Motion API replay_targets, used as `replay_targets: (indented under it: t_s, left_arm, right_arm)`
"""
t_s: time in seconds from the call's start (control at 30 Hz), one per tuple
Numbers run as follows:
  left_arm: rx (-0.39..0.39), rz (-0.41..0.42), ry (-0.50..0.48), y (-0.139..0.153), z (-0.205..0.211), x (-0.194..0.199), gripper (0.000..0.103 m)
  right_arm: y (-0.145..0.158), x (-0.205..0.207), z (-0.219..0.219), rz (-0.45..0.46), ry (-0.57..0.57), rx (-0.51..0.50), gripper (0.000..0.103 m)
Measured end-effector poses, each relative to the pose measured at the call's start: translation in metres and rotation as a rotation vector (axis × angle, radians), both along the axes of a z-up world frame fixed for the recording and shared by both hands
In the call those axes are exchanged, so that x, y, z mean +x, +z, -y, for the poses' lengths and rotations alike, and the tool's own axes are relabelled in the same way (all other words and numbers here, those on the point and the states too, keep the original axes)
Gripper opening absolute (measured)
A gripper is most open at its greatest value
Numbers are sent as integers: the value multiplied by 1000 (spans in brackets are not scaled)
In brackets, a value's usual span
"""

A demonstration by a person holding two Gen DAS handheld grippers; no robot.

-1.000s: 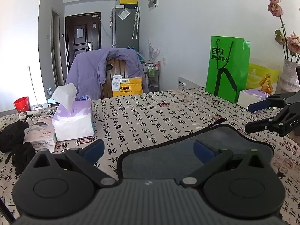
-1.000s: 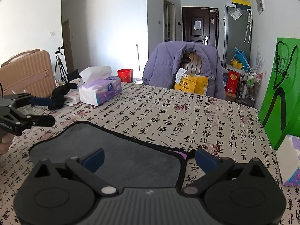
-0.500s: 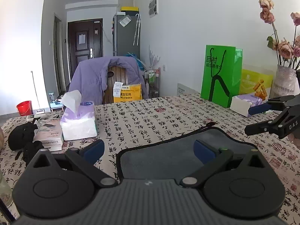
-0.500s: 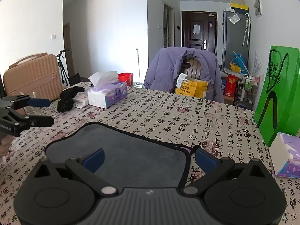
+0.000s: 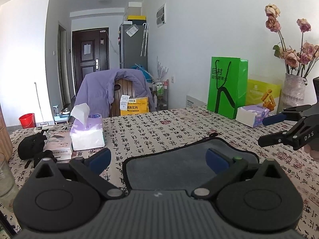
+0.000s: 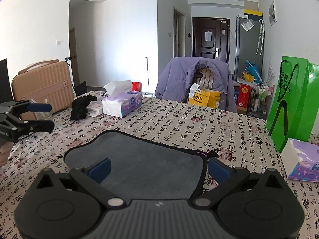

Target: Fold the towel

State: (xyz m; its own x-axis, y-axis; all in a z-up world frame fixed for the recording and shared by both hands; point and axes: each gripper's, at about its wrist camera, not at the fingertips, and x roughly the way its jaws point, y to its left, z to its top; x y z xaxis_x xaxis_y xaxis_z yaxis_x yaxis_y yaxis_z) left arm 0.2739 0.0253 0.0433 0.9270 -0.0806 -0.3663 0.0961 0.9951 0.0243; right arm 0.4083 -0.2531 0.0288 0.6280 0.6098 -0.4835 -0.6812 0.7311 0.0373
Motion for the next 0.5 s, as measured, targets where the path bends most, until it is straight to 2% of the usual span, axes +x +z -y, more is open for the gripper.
replay_targets:
  t_s: [0.5]
  left_arm:
    - [-7, 52, -7, 8, 10, -49, 103]
  right_arm:
    - [5, -45, 12, 30, -4, 19, 103]
